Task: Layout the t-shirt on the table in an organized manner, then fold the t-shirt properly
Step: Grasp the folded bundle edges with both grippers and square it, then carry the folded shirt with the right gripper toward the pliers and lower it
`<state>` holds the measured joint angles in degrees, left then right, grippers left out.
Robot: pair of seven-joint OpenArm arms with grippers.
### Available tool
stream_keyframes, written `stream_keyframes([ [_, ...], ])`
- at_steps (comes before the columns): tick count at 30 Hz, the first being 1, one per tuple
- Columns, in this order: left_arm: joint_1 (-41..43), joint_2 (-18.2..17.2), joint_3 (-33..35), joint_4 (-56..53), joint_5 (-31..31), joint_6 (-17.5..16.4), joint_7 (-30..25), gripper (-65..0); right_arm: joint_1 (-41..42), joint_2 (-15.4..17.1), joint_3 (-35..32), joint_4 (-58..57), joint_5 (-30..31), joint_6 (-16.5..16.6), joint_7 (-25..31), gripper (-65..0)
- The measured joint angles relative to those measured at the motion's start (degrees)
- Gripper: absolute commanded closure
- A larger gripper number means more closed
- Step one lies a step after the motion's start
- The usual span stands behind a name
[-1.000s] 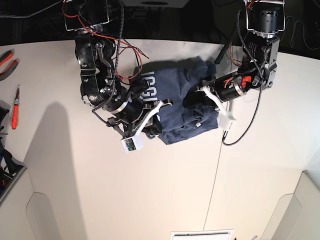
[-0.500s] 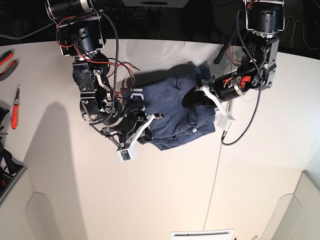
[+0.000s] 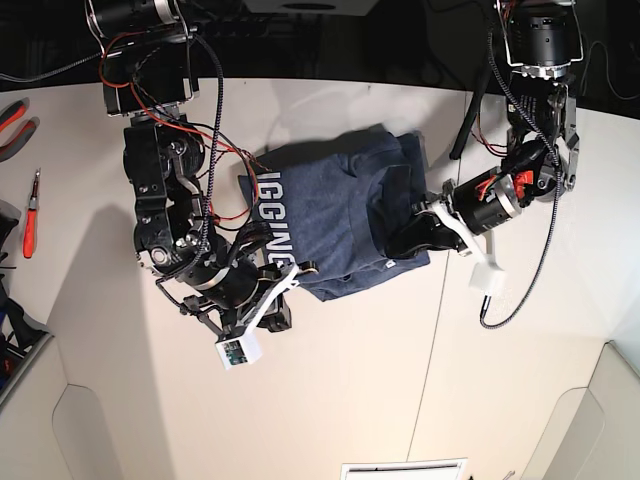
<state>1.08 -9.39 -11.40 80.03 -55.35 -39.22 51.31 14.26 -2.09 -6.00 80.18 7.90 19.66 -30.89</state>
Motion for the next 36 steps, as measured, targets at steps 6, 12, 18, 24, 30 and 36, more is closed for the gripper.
stream_keyframes([
  [6, 0.17, 0.0, 0.76, 1.97, -4.96, -0.04, 9.81, 0.0, 2.69, -0.46, -0.02, -4.35, -0.85, 0.02, 3.63, 0.0],
  [12, 2.78, -0.11, 3.89, 1.95, -2.97, -0.04, 9.9, 0.0, 9.88, -0.76, -0.02, -19.37, -0.9, -0.17, 6.38, 0.0],
  [18, 3.98, 0.04, 7.39, 1.92, 4.2, -0.04, 7.91, 0.0, 12.59, -2.43, -0.02, -30.36, -2.23, 1.51, 7.32, 0.0],
  [24, 3.32, 0.04, 7.39, 1.9, 18.53, 1.75, -1.79, 0.0, 9.27, -1.79, -0.04, -31.63, -1.95, 5.31, 7.98, 0.0],
  [30, 2.93, 0.04, 7.37, 1.66, 25.88, 6.16, -5.62, 0.0, 5.46, -0.72, 0.04, -28.44, 3.26, 7.1, 3.13, 0.0],
  [36, 0.24, 0.02, 7.39, 1.55, 28.59, 9.11, -8.37, 0.0, -1.42, 0.7, 0.04, -16.65, 10.29, 9.35, -9.9, 0.0],
])
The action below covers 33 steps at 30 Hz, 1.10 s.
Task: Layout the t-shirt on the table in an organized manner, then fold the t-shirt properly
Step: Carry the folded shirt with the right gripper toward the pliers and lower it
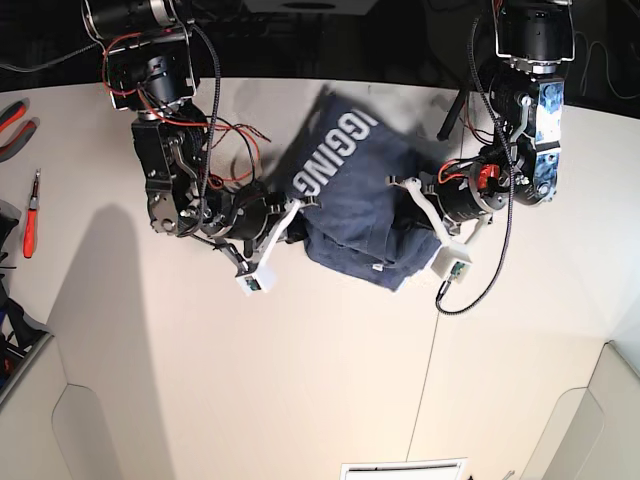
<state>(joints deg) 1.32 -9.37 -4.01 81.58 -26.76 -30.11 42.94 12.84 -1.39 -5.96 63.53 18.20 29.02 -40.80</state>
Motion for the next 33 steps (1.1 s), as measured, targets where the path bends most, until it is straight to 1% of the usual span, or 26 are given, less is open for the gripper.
stream_keyframes([
  [2, -1.25, 0.0, -0.07, 0.0, 0.39, 1.36, -1.44, 0.0, -2.84, 0.31, -0.02, 4.52, 1.36, 0.22, -3.08, 0.0],
  [4, -2.49, 0.02, -0.02, -0.09, 0.74, 1.95, -2.36, 0.0, -5.53, 0.52, -0.02, 8.55, 3.41, 0.42, -4.48, 0.0],
  [6, -3.61, 0.02, 0.02, -0.61, 0.72, 2.62, -2.93, 0.0, -7.65, 0.59, -0.07, 11.87, 5.51, 0.44, -4.52, 0.0],
  [10, -5.66, 0.02, 0.04, -2.6, 0.74, 2.67, -3.13, 0.0, -11.04, 0.59, -0.07, 15.8, 9.27, 0.5, -4.72, 0.0],
  [14, -6.88, -0.2, 0.04, -2.86, 0.74, 2.67, -3.15, 0.0, -12.59, 0.59, -0.07, 18.21, 9.29, 0.52, -5.2, 0.0],
  [15, -7.3, -0.55, 0.04, -2.84, 0.66, 2.67, -3.15, 0.0, -12.63, 0.59, -0.07, 19.34, 9.2, 0.5, -4.96, 0.0],
  [19, -8.0, -3.72, -0.39, -0.22, -0.76, 2.71, -4.0, 0.0, -12.24, 0.59, -0.04, 26.27, 9.4, 0.31, 0.04, 0.0],
  [22, -7.69, -4.57, -4.09, 4.11, -4.39, 2.71, -4.0, 0.0, -11.56, 0.09, -0.04, 30.97, 9.75, 0.52, 1.55, 0.0],
  [24, -7.69, -4.42, -7.85, 6.95, -6.8, 2.69, -4.0, 0.0, -10.67, -1.18, -0.22, 31.65, 9.86, 0.52, 1.57, 0.0],
  [26, -7.74, -4.44, -11.28, 8.55, -7.52, 2.67, -4.37, 0.0, -10.05, -2.75, -1.33, 31.5, 9.35, 0.35, 1.57, 0.0],
  [28, -7.85, -4.46, -13.99, 8.7, -7.34, 2.69, -4.39, 0.0, -9.97, -4.31, -3.78, 30.8, 8.46, 0.35, 1.92, 0.0],
  [30, -7.3, -4.46, -15.54, 8.66, -7.17, 2.69, -4.33, 0.0, -9.97, -5.64, -7.45, 28.2, 4.02, 0.5, 3.96, 0.0],
  [33, -6.05, -4.44, -15.87, 8.63, -7.26, 2.69, -4.13, 0.0, -9.42, -6.56, -13.05, 21.55, -2.62, 0.68, 9.99, 0.0],
])
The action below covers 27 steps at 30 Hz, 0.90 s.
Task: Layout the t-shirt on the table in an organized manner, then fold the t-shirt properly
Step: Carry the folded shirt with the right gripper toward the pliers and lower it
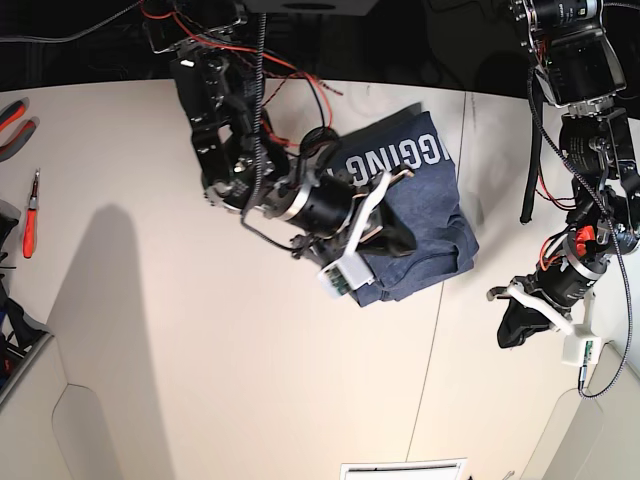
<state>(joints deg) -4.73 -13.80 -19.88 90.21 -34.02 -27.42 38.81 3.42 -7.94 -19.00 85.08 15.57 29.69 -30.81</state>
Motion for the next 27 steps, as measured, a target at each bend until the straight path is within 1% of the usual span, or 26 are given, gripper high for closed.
stream_keyframes([
  [1, 0.46, 0.02, 0.02, 0.0, 0.0, -0.02, 0.11, 0.0, 0.83, -0.15, -1.6, -2.93, -1.66, -0.74, 1.09, 0.0],
  [3, 1.55, 0.02, 0.02, 0.0, 0.04, -0.02, 0.09, 0.0, 3.28, -0.15, -4.59, -9.29, -4.31, -3.32, 2.95, 0.0],
  [5, 2.69, 0.0, 0.02, 0.0, 0.04, -0.02, 0.0, 0.0, 5.77, -0.17, -6.47, -15.54, -8.17, -6.84, 4.68, 0.0],
  [7, 3.82, 0.0, 0.0, 0.0, 0.11, 0.0, -0.07, 0.0, 7.54, -0.22, -6.91, -21.16, -12.85, -10.4, 6.78, 0.0],
  [9, 4.79, 0.0, 0.0, 0.0, 0.11, -0.02, 0.04, 0.0, 8.57, -0.37, -6.64, -24.65, -15.85, -13.84, 9.05, 0.0],
  [10, 5.27, 0.0, 0.0, 0.0, 0.11, 0.0, 0.0, 0.0, 8.92, -0.44, -6.21, -25.66, -17.81, -14.82, 9.16, 0.0],
  [12, 5.88, 0.2, 0.0, 0.0, 0.09, -0.26, 0.11, 0.0, 9.03, -0.35, -4.72, -26.32, -19.67, -17.46, 9.09, 0.0],
  [14, 6.03, 0.26, 0.0, 0.0, 0.02, -0.46, 0.13, 0.0, 8.98, 1.29, -2.58, -26.25, -19.39, -18.12, 9.64, 0.0],
  [17, 6.05, 0.0, -0.02, 0.0, 0.09, -0.44, 0.11, 0.0, 9.18, 4.33, 1.79, -25.94, -18.99, -18.08, 9.99, 0.0],
  [22, 6.03, 0.28, 0.02, 0.0, -0.04, -0.46, 0.11, 0.0, 9.79, 10.6, 9.29, -25.73, -19.47, -18.78, 8.79, 0.0],
  [25, 6.01, 0.13, -0.02, 0.0, -0.15, -0.46, 0.11, 0.0, 9.57, 14.25, 11.72, -25.59, -19.06, -18.93, 8.59, 0.0],
  [27, 6.01, 0.15, 0.0, 0.0, -0.2, -0.46, 0.11, 0.0, 9.18, 16.52, 12.35, -24.92, -17.44, -17.9, 6.71, 0.0],
])
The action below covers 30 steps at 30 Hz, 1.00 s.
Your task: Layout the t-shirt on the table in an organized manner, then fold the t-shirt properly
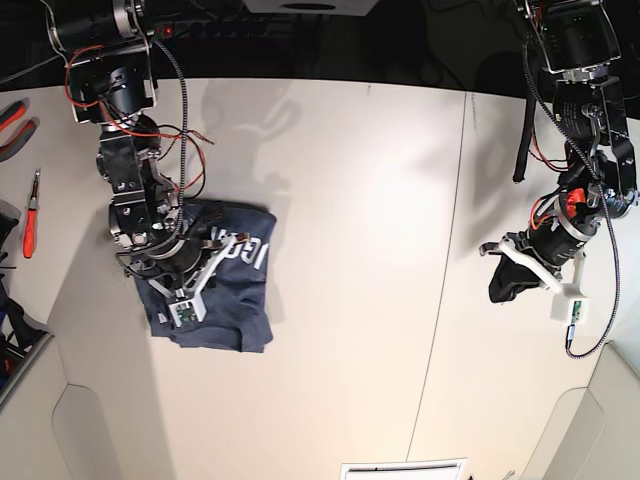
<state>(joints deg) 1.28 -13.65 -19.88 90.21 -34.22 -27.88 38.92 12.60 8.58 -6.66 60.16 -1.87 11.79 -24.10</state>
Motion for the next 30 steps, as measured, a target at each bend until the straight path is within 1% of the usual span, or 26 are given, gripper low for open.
stream_keyframes([
  [2, 0.02, 0.0, -0.02, 0.0, 0.02, 0.0, 0.0, 0.0, -1.88, 2.14, 0.11, 2.51, 1.79, 0.68, -1.49, 0.0],
  [5, 0.02, 0.0, 0.0, 0.0, -0.04, -0.02, 0.0, 0.0, -6.67, 4.37, 0.31, 8.52, 2.1, 0.11, -1.79, 0.0],
  [9, 0.02, 0.0, 0.02, 0.0, -0.09, 0.0, 0.0, 0.0, -12.83, 5.64, 0.33, 16.96, 1.18, 0.15, -3.19, 0.0],
  [12, 0.02, 0.0, 0.02, 0.0, -0.09, 0.0, 0.0, 0.0, -16.06, 5.7, 0.33, 20.9, -1.11, 0.13, -3.34, 0.0],
  [14, 0.02, 0.0, 0.02, 0.0, -0.11, -0.02, 0.0, 0.0, -16.74, 5.7, 0.31, 21.55, -3.04, 0.17, -3.61, 0.0],
  [16, 0.15, 0.0, 0.02, 0.0, -0.11, 0.0, 0.0, 0.0, -16.76, 6.25, 0.26, 21.53, -3.37, 0.2, -3.67, 0.0],
  [19, 0.66, 0.0, 0.02, 0.0, -0.11, -0.24, 0.0, 0.0, -16.9, 8.83, 0.09, 21.55, -2.89, 1.07, -3.61, 0.0],
  [23, 1.03, 0.0, 0.02, 0.0, -0.11, -0.48, 0.0, 0.0, -17.07, 13.27, 0.04, 21.57, -2.78, 0.92, -4.09, 0.0],
  [25, 0.94, 0.0, 0.02, 0.0, -0.13, -0.48, 0.0, 0.0, -17.14, 14.67, 0.15, 21.57, -2.27, 0.68, -4.42, 0.0],
  [27, 0.94, 0.0, 0.02, 0.0, -0.13, -0.5, 0.0, 0.0, -17.2, 15.12, 0.28, 21.51, -1.33, 0.63, -4.7, 0.0],
  [30, 0.94, 0.0, 0.02, 0.0, -1.25, -0.5, 0.0, 0.0, -17.18, 14.47, 0.28, 21.51, -0.92, 0.35, -4.9, 0.0],
])
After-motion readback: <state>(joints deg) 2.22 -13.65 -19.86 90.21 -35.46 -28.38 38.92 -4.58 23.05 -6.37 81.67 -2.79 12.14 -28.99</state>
